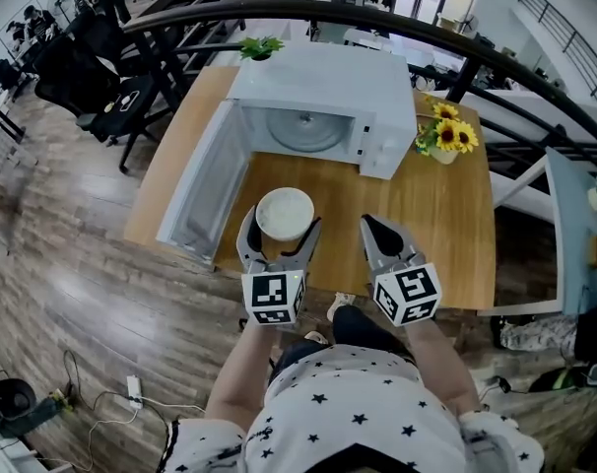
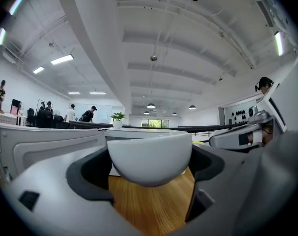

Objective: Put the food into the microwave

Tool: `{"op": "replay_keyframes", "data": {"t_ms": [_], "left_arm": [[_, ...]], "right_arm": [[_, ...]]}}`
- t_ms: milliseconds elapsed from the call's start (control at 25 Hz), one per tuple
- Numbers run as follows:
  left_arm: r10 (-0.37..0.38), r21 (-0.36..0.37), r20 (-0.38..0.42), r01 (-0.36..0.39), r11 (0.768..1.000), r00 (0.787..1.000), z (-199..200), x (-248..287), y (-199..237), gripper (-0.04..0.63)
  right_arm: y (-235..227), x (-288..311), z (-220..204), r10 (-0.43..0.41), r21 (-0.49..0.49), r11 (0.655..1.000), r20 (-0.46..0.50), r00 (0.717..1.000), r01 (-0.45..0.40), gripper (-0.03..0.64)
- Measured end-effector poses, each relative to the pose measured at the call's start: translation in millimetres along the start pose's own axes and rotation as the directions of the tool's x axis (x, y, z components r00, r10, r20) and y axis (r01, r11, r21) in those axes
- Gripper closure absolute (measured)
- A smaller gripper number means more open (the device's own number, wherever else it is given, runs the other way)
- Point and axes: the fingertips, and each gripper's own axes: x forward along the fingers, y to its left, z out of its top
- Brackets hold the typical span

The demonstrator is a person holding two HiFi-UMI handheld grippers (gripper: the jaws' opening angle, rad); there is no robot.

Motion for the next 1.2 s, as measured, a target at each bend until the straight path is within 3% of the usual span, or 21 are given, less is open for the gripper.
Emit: {"op": "replay_keyframes", "data": {"t_ms": [560, 1200], "left_arm": [[0.006, 0.026, -0.025, -0.006, 1.000, 1.000, -16.0, 81.1, 13.5, 0.106], [0.024, 0.034, -0.086, -0.021, 0.999, 0.996, -51.5, 189.6, 34.2, 0.106]], "right_arm": [[-41.3, 53.1, 10.8, 0.032, -0.015, 0.999, 0.014, 0.999, -0.032, 0.612], [-76.9, 105.2, -6.4, 0.081, 0.015, 0.997, -0.054, 0.995, -0.080, 0.612]]}}
